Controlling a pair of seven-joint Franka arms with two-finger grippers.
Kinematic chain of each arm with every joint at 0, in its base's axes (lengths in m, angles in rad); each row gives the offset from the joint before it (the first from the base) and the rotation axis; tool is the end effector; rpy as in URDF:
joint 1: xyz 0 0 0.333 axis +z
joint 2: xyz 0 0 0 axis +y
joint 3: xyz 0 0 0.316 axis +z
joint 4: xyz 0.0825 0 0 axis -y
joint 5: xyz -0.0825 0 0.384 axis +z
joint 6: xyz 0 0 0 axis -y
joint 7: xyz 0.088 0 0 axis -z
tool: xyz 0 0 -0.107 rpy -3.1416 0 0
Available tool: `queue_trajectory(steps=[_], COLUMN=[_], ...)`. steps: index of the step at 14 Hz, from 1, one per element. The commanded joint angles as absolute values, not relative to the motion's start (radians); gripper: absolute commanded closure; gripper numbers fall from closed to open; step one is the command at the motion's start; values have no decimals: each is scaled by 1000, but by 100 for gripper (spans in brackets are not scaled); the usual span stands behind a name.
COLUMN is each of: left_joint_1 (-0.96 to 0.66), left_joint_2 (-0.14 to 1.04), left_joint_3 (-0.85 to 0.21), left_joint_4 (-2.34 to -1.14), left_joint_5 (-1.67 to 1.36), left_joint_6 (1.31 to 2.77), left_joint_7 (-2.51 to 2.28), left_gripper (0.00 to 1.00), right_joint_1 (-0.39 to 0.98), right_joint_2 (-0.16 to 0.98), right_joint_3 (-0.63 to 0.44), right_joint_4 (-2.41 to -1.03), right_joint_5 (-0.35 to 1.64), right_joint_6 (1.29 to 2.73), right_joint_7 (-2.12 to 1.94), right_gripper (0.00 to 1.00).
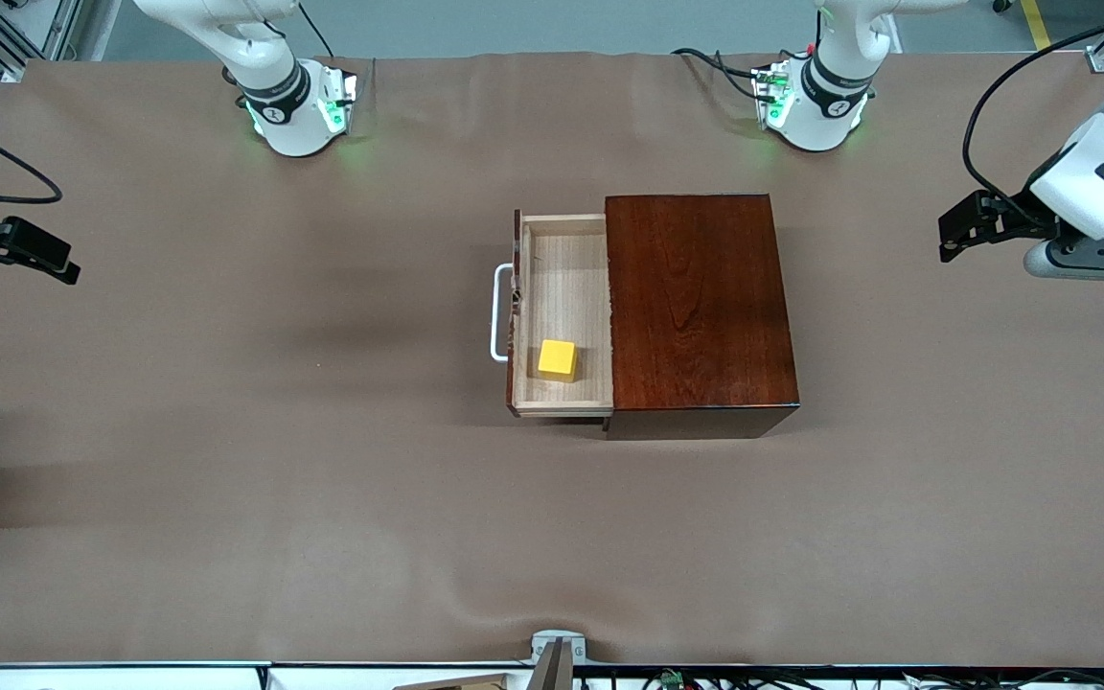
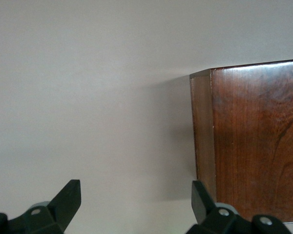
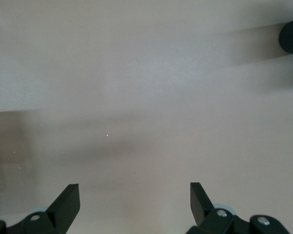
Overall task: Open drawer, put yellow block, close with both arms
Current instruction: 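Move the left gripper down to the front of the open drawer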
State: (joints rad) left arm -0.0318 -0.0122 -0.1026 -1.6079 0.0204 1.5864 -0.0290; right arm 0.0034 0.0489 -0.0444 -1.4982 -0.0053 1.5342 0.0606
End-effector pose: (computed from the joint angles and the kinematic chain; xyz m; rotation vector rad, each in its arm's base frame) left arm 0.5469 -0.0721 0.6151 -3.1149 0.1649 0.0118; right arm 0.5659 -0.0231 0.6281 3.1299 -0.1593 -0.0200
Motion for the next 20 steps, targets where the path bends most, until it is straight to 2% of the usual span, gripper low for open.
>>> queue_trajectory(steps=[1, 6, 11, 20], left_joint_1=[-75, -182, -374, -652], left_joint_2=[-5, 121, 296, 494], left_joint_3=[-127, -221, -230, -219], left_joint_4=[-1586, -1470, -1352, -1316], left_joint_5=[18, 9, -18, -14], left_joint_6=[1574, 1572, 1594, 1925], left_joint_7=[-106, -389, -829, -1604], left_gripper=[0, 0, 0, 0], right_joint_1=[-17, -17, -18, -6], right_joint_2=[25, 25, 26, 32], right_joint_3=[-26, -26, -26, -23], right_joint_4=[-1526, -1519, -1511, -1513], right_joint_5=[-21, -21, -18, -14], right_joint_6=[1543, 1517, 1532, 1534], right_joint_7=[52, 52, 55, 54], right_gripper=[0, 0, 0, 0])
